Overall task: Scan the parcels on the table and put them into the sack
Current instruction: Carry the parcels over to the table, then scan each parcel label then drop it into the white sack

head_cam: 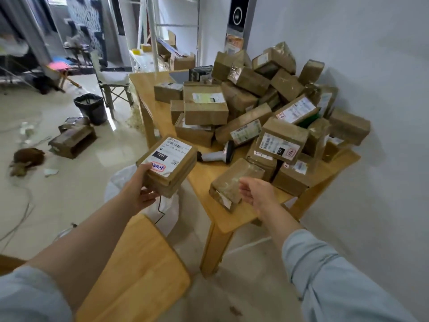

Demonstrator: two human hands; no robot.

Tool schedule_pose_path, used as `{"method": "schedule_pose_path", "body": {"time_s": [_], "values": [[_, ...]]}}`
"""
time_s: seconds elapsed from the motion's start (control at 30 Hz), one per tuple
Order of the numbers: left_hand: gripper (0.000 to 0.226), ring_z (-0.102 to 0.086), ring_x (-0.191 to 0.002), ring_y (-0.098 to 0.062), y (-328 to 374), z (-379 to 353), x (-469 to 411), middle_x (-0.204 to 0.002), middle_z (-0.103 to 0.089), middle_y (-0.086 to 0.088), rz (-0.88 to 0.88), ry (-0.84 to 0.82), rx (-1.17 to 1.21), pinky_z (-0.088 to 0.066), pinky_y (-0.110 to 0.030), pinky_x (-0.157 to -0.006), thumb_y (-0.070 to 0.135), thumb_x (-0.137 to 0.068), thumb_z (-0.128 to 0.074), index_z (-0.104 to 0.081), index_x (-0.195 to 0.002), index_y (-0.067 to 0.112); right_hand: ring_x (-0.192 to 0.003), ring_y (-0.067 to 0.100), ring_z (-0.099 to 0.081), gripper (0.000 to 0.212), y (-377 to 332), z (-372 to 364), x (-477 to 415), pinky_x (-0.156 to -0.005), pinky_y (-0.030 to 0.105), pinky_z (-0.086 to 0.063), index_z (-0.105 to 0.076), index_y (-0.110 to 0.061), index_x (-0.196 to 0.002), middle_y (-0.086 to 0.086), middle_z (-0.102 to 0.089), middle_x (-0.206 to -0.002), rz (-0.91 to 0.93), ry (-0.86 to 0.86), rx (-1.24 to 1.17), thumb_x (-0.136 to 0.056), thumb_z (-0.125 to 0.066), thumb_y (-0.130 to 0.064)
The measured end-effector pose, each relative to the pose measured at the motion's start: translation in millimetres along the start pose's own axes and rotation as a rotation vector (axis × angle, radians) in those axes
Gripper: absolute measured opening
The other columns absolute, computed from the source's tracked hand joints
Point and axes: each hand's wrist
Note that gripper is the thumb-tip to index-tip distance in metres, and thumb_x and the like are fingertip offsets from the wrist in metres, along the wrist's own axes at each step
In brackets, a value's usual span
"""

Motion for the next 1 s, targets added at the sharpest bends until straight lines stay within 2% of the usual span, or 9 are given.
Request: {"method": "schedule_pose_path", "body": {"time_s": [0.1,0.23,0.33,0.5,0.67,0.77,0.9,1.0], "values": [[0.066,-0.062,-0.089,-0.024,-3,-17,-6,-0.108,-0.06,-0.007,-0.02,0.049,0.047,-0.045,-0.037,-0.088,0.054,-0.083,-0.059,-0.048,-0.134,0.013,-0.089,0.021,-0.062,0.009,-7,3,-26,-0.086,0.037,-0.05,-0.065,-0.014,-0.09,0.006,-0.066,-0.091,0.024,-0.051,0.021,-0.089,-0.064,-0.022],[0.067,-0.064,-0.086,-0.023,-6,-29,-9,-0.112,-0.061,-0.008,-0.023,0.114,0.081,-0.045,-0.037,-0.089,0.055,-0.082,-0.059,-0.048,-0.134,0.015,-0.095,0.021,-0.065,0.011,-11,7,-44,-0.088,0.036,-0.053,-0.064,-0.014,-0.094,0.008,-0.068,-0.1,0.032,-0.116,0.067,-0.089,-0.064,-0.024],[0.069,-0.063,-0.085,-0.024,-2,-40,-13,-0.1,-0.06,-0.005,-0.045,0.175,0.101,-0.047,-0.037,-0.088,0.055,-0.08,-0.061,-0.047,-0.136,0.016,-0.094,0.021,-0.065,0.008,-22,11,-58,-0.088,0.035,-0.053,-0.063,-0.015,-0.091,0.008,-0.068,-0.099,0.037,-0.149,0.049,-0.089,-0.064,-0.022],[0.074,-0.065,-0.087,-0.025,3,-51,-24,-0.103,-0.061,-0.005,-0.077,0.238,0.11,-0.05,-0.037,-0.076,0.059,-0.077,-0.063,-0.045,-0.137,0.02,-0.096,0.02,-0.064,0.01,-22,12,-81,-0.086,0.033,-0.053,-0.064,-0.014,-0.094,0.007,-0.068,-0.1,0.027,-0.19,0.05,-0.09,-0.064,-0.024],[0.076,-0.065,-0.085,-0.026,3,-58,-37,-0.103,-0.06,-0.006,-0.069,0.275,0.146,-0.049,-0.037,-0.074,0.059,-0.076,-0.063,-0.042,-0.138,0.02,-0.098,0.021,-0.064,0.01,-27,7,-98,-0.092,0.037,-0.052,-0.064,-0.015,-0.093,0.007,-0.067,-0.1,-0.002,-0.214,0.087,-0.09,-0.064,-0.024],[0.078,-0.065,-0.09,-0.027,-3,-58,-43,-0.103,-0.059,-0.006,-0.058,0.295,0.169,-0.049,-0.038,-0.083,0.059,-0.075,-0.065,-0.042,-0.138,0.018,-0.099,0.02,-0.064,0.011,-27,6,-99,-0.093,0.037,-0.052,-0.065,-0.015,-0.096,0.007,-0.068,-0.101,0.009,-0.222,0.097,-0.09,-0.064,-0.024],[0.08,-0.064,-0.099,-0.032,1,-62,-46,-0.117,-0.057,-0.012,-0.046,0.306,0.183,-0.048,-0.041,-0.093,0.057,-0.076,-0.067,-0.038,-0.14,0.018,-0.098,0.02,-0.065,0.013,-31,12,-97,-0.093,0.038,-0.052,-0.065,-0.014,-0.098,0.007,-0.069,-0.102,0.008,-0.215,0.092,-0.089,-0.064,-0.024],[0.073,-0.062,-0.105,-0.034,13,-69,-43,-0.119,-0.055,-0.014,-0.045,0.3,0.152,-0.044,-0.045,-0.102,0.055,-0.08,-0.065,-0.039,-0.136,0.016,-0.096,0.022,-0.066,0.013,-36,13,-98,-0.089,0.035,-0.055,-0.065,-0.011,-0.1,0.01,-0.069,-0.101,-0.015,-0.216,0.017,-0.09,-0.063,-0.021]]}}
Point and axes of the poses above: each hand's wrist, its own x-axis away from the middle knuckle, its own z-axis out of the back of the hand, y = z × x
